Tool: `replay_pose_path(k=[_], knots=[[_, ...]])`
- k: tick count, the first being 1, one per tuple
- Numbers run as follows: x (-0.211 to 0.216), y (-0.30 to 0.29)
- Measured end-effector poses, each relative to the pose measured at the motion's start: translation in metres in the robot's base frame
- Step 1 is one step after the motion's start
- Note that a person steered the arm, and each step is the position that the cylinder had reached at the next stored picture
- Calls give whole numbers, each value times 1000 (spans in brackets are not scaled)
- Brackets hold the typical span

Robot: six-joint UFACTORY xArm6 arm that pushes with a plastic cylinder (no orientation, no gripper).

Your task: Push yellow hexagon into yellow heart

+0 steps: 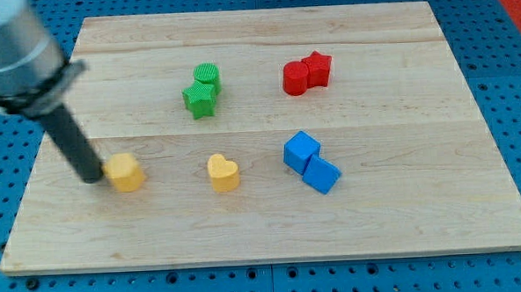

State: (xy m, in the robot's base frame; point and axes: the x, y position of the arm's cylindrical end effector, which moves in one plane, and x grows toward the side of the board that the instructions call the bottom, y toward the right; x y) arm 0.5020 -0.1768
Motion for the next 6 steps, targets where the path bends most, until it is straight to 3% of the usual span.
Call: replay_pose_path(k=[1,2,4,6], knots=[[1,1],[16,-52],[-1,46],[3,51]])
